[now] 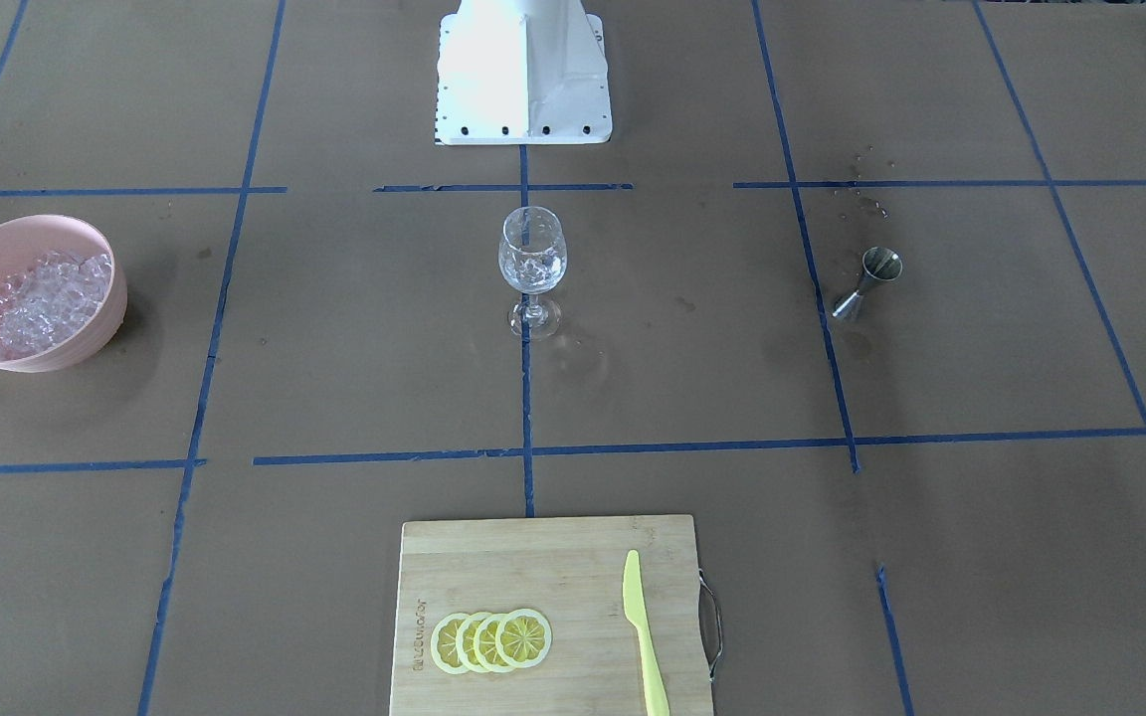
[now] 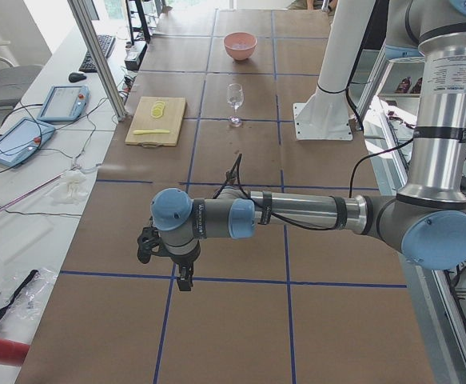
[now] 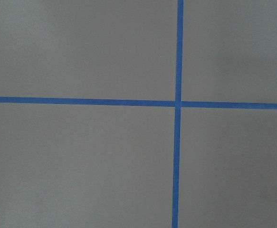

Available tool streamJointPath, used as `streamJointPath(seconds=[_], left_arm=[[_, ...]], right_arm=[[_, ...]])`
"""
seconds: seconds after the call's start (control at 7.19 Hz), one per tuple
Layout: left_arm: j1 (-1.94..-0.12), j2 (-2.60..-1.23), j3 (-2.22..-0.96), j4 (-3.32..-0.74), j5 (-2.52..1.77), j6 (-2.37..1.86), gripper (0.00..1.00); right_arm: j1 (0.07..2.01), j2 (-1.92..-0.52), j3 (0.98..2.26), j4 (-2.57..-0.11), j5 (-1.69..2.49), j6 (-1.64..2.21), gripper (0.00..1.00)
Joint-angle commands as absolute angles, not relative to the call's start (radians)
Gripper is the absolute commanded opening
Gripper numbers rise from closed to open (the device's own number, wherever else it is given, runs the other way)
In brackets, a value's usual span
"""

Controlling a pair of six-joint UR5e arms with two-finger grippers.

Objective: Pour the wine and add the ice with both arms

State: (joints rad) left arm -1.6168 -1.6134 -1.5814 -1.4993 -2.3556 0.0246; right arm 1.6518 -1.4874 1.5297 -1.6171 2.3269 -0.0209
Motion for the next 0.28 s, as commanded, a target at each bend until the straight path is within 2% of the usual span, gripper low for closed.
streamJointPath(seconds=[0.0,0.14], left_arm=[[-1.615,-1.614,-1.586,-1.499,-2.358,0.025,1.0],[-1.617,-1.614,-1.583,-1.5,-2.359,0.025,1.0]], right_arm=[[1.649,-1.491,1.529,-1.617,2.327,-0.021,1.0],[1.649,-1.491,1.531,-1.615,2.327,-0.021,1.0]])
